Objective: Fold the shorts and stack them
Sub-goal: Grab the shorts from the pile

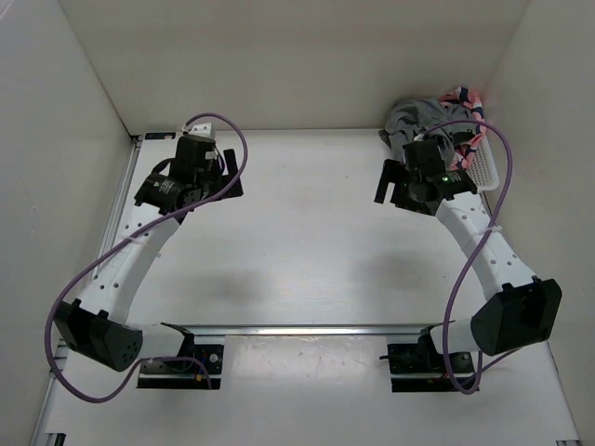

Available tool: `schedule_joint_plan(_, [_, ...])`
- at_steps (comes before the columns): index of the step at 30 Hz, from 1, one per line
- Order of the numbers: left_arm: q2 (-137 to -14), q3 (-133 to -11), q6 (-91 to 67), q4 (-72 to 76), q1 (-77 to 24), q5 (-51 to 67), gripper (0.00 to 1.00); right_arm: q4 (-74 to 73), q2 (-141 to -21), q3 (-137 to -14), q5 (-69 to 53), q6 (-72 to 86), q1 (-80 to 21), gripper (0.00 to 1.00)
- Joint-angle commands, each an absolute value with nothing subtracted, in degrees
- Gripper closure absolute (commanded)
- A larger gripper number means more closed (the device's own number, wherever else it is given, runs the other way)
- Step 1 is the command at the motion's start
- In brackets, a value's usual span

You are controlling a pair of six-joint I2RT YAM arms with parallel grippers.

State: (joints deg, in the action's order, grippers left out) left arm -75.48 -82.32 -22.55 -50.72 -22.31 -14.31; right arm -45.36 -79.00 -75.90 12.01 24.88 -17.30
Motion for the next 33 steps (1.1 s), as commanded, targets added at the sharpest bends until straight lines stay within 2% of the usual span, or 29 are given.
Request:
schedule_joint_plan(1, [-71.99,-80.86,-20.57,-49.92,-22.32,-12.13,0.0,-44.03,-75.95,-75.67,13.88,24.26,-17.05,0.01])
schedule_joint_plan(11, [-70.66,-81.39,-18.9,-49.92,-22.32,-15.02,0.0,-39.47,-74.96,-77.43,24.69,28.04,-13.11,0.01])
schedule_joint_plan(14, [-70.66,-81.39,-19.51,-49.31,-22.32,-16.08,0.0,-34.18,-79.17,-77.42,24.7,22.33,-11.52,0.01])
schedule_joint_plan(17, [-71.19,-81.39,-19.51,-49.31,-22.32,-16.61,0.0,-43.31,-88.48,-89.79,21.28,24.95,-4.59,0.01])
schedule_joint_plan(18, [-71.8,-81.39,-19.51,-49.31,-22.32,-17.13,0.0,-43.33,-92.33,-93.83,18.75,24.96,-0.65,0.01])
schedule_joint_plan(22, [-75.22,-84.02,-20.12,-49.31,-22.32,-16.35,0.0,-41.66,-100.79,-100.26,11.7,27.07,4.91,0.01])
schedule_joint_plan(27, [-77.78,-86.3,-21.88,-49.31,-22.32,-20.02,0.0,-46.31,-119.74,-121.06,9.23,27.07,6.86,0.01])
schedule_joint_plan(33, [-80.41,-85.69,-25.22,-48.78,-22.32,-23.73,0.0,-40.1,-132.16,-131.12,6.69,27.6,7.9,0.01])
